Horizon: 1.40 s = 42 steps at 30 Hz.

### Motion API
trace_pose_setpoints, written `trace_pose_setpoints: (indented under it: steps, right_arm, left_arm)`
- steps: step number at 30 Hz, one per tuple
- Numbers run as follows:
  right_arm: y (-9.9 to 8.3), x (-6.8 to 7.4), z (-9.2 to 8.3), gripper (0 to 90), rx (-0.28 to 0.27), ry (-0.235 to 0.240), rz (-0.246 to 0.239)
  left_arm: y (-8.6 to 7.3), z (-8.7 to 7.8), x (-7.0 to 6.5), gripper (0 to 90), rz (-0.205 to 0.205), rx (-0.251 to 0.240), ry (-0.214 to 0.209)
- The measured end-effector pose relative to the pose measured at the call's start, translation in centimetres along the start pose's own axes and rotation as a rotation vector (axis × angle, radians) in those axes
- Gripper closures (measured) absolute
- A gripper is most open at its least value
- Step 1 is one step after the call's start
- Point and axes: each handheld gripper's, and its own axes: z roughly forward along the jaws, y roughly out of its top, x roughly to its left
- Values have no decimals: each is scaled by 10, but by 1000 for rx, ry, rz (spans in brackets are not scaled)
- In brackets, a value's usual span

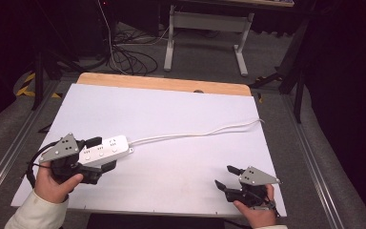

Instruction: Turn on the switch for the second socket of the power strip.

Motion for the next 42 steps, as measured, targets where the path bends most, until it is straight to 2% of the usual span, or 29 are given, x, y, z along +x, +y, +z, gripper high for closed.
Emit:
trace_pose_setpoints:
  steps: [2,7,13,15,19,27,33,35,42]
  right_arm:
    - [0,0,0,335,-1,1,0]
    - [0,0,0,335,1,0,-5]
    - [0,1,0,335,-1,0,0]
    - [0,1,0,335,-2,1,-2]
    - [0,1,0,335,-3,1,0]
    - [0,0,0,333,-2,2,4]
    - [0,0,0,332,-1,3,7]
    - [0,0,0,332,-1,3,7]
    - [-1,0,0,332,-1,5,12]
  left_arm:
    - [-5,-2,-1,90,8,-8,3]
    - [-17,-6,-4,89,-1,-8,12]
    - [-34,-6,-9,88,30,21,84]
    - [-40,-4,-10,89,18,31,95]
    - [-49,-1,-13,97,56,50,137]
    - [-66,7,-9,109,-4,46,107]
    - [-79,12,-7,123,-10,66,112]
    - [-84,14,-7,123,-28,72,96]
    - [-95,18,-9,129,-17,103,60]
